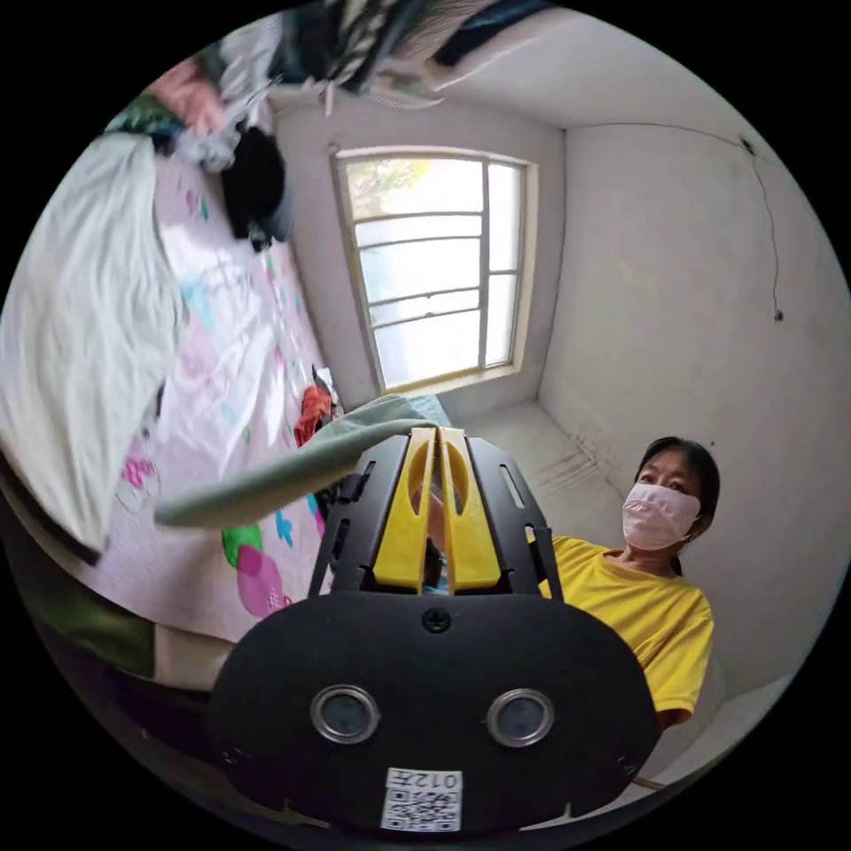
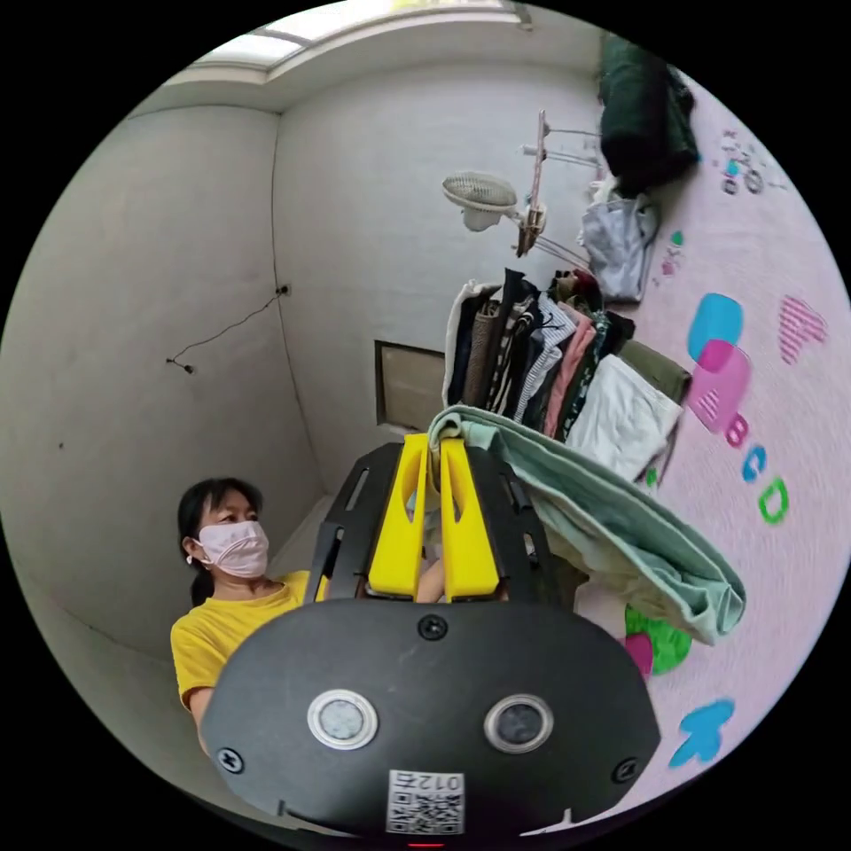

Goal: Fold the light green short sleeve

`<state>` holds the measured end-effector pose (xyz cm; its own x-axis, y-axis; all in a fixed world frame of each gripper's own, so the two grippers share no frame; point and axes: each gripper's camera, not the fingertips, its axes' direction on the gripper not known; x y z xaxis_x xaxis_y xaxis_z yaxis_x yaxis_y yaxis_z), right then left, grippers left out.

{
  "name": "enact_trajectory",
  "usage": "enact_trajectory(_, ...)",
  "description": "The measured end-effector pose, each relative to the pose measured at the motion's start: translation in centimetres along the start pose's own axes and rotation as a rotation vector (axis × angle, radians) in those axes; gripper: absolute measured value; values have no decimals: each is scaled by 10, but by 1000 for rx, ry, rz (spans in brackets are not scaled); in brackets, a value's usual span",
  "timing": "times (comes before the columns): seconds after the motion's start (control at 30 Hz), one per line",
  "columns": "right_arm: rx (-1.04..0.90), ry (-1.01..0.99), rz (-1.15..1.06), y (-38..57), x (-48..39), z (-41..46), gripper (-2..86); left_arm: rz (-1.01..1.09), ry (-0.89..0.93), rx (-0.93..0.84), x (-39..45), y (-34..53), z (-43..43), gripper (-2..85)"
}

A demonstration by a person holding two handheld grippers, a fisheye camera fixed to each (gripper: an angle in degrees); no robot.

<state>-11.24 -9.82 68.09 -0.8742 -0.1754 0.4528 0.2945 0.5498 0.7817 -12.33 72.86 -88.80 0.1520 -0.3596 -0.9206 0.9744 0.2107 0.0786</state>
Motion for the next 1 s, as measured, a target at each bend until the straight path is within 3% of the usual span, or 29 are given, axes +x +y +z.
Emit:
enact_trajectory(0.17,-130,-42,-84,-123,43,118,22,195,-151,94,88,-63,-74,3)
enact_trajectory(0.3,-212,-16,-115,-166,90,176,23,267,-295,115,128,-79,-118,2)
enact_trajectory(0.47,-343,197,47,-169,251,200,24,93,-414,124,62,-45,-151,3)
enact_trajectory(0.67,-412,401,264,-125,415,183,25,-322,-341,220,-91,35,-170,4)
enact_trajectory(0.87,-461,393,242,-120,452,168,26,-312,-282,265,-100,46,-174,4)
enact_trajectory(1.0,-533,420,215,-121,462,166,27,-304,-337,175,-90,29,-175,5)
